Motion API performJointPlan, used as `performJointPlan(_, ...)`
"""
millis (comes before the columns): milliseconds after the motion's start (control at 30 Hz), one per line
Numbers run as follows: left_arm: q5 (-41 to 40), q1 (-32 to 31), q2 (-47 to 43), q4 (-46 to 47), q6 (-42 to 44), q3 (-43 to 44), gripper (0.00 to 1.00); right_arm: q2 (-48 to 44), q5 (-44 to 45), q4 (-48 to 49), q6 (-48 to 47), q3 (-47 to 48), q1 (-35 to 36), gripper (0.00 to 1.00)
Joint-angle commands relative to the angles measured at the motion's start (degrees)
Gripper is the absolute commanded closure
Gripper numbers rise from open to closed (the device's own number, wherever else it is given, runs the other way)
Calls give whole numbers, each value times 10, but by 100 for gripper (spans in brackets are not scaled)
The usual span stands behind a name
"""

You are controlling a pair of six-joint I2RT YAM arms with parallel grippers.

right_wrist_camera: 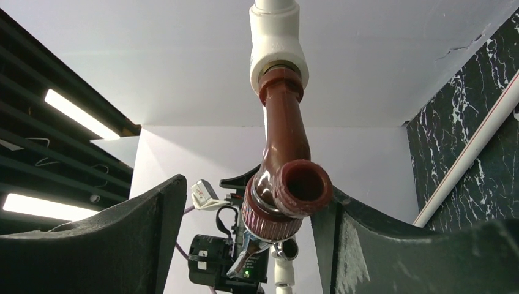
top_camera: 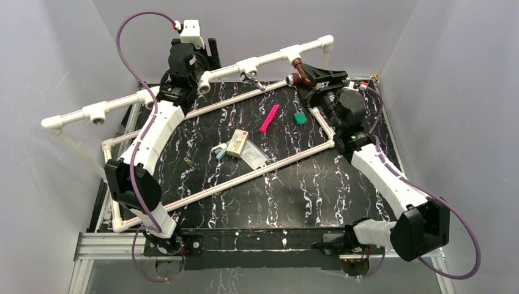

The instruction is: Install the water faucets

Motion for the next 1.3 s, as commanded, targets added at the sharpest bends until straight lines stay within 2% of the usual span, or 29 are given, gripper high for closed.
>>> performJointPlan(0, 18, -8, 26, -122, 5, -38, 25, -34, -34, -8, -11, -5, 6, 21)
performJointPlan(333, 20, -8, 29, -123, 5, -34, 25, -97, -19, -88, -76, -37, 5, 20)
performJointPlan(700, 23, -9, 29, -123, 5, -35, 25, -135, -42, -144, -292, -14, -2, 20)
performJointPlan(833, 23, -9, 29, -123, 5, -34, 25, -137, -30, -179, -420, 15, -4, 20)
performJointPlan(967, 24, -8, 29, -124, 5, -32, 25, -153, -17, -173, -563, 18, -5, 20)
performJointPlan(1267, 22, -9, 29, -123, 8, -35, 25, -177, -39, -144, -944, 19, -4, 16)
